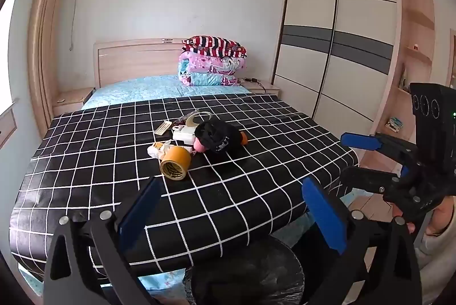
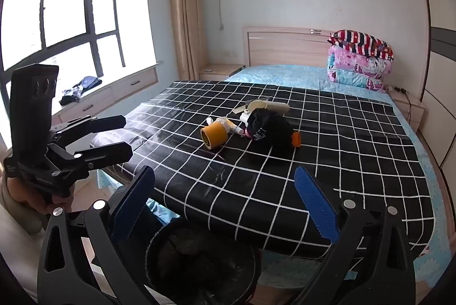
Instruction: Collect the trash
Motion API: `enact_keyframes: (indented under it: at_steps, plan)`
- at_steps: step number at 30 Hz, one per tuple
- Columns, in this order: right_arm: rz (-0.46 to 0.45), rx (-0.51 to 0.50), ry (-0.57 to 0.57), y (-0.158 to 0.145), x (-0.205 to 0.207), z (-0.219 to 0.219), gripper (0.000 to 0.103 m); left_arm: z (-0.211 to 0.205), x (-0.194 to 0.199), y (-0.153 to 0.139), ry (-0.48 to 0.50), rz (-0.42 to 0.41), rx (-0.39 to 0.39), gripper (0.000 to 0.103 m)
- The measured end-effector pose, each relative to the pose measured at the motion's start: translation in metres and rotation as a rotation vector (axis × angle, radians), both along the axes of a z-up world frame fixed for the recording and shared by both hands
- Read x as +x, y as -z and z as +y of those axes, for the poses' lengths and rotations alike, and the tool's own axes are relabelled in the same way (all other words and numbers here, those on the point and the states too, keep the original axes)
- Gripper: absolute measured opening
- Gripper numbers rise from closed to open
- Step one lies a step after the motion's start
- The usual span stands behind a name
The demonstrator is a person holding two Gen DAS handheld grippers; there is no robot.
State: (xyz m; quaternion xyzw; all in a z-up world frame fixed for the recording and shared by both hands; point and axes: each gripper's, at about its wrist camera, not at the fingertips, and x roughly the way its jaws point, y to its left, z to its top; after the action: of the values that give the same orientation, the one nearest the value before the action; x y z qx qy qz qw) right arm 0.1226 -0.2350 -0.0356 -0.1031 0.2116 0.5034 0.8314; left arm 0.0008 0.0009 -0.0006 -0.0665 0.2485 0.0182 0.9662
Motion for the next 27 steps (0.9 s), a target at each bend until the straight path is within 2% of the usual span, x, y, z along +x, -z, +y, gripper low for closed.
enact_keyframes:
  at_steps: [1,16,27]
  plan:
    - [-0.001,0.000,0.000,0.000,0.000,0.000,0.099,-0.002,0.000,0.000,0.004,-0.008,0.018,0.095]
    - [-0.033,-0.006,-0.009,-0.005,-0.001,0.011,0.099,-0.001,-0.001,-0.003,-0.002,-0.015,0.005,0.095]
    - [-0.040,0.001,-0.011,-0.005,-0.008,0.001,0.099,0.002,-0.002,-0.003,-0.002,-0.015,-0.001,0.095]
